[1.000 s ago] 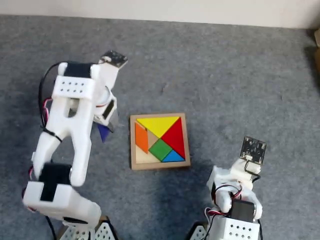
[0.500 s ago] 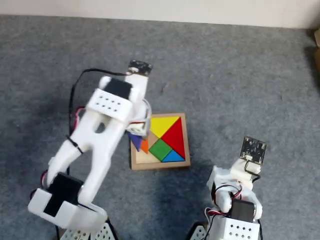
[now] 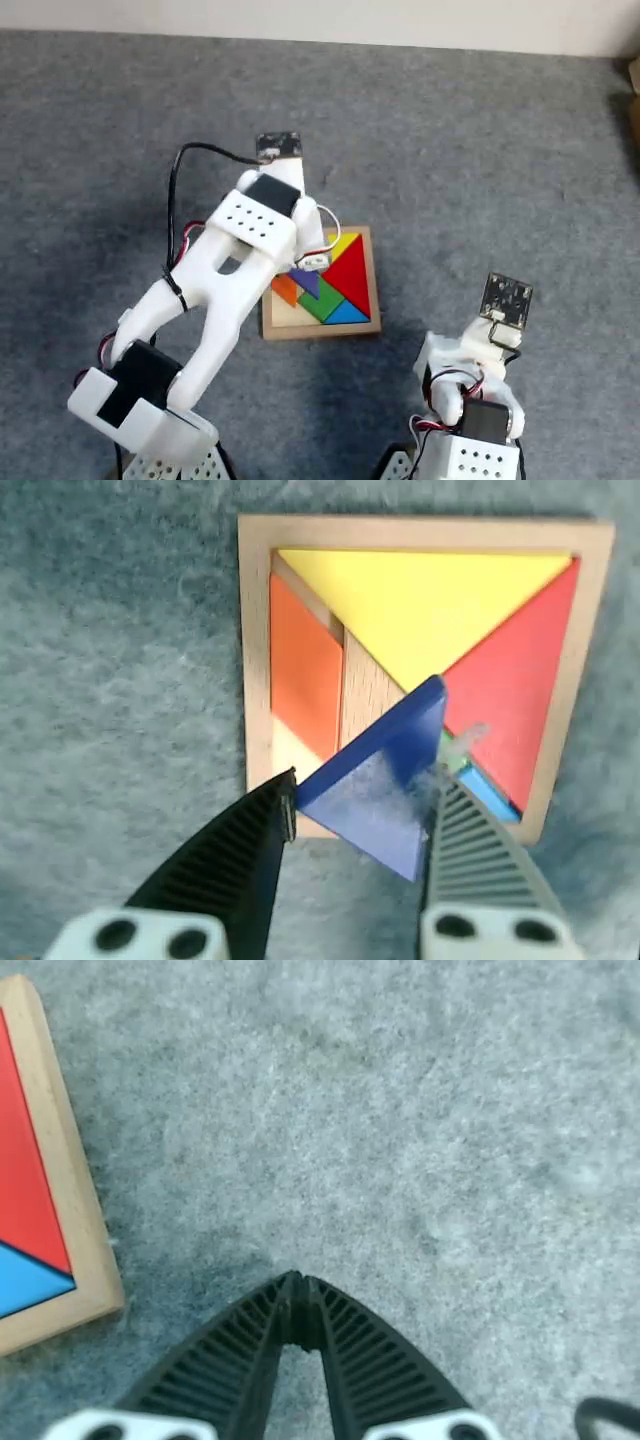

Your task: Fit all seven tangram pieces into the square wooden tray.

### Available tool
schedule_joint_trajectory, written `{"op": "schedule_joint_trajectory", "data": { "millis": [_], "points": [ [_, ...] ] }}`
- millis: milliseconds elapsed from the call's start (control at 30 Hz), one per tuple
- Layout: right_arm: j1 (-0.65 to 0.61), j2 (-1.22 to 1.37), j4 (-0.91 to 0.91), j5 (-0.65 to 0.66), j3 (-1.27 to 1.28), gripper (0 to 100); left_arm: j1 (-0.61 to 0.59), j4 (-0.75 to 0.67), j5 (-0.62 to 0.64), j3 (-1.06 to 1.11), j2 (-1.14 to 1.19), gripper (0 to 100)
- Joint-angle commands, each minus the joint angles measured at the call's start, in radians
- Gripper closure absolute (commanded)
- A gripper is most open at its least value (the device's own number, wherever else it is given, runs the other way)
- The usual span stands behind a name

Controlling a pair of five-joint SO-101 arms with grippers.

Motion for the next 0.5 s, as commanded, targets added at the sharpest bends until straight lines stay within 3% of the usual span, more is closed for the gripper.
{"op": "schedule_joint_trajectory", "data": {
  "millis": [0,233,467],
  "points": [
    [0.007,-0.012,0.007,-0.009,0.088,99.3,0.019,-0.038,0.087,0.012,-0.007,94],
    [0.007,-0.012,0.007,-0.009,0.088,99.3,0.019,0.012,0.112,0.008,-0.010,71],
    [0.007,-0.012,0.007,-0.009,0.088,99.3,0.019,0.057,0.112,0.007,-0.018,69]
  ]
}}
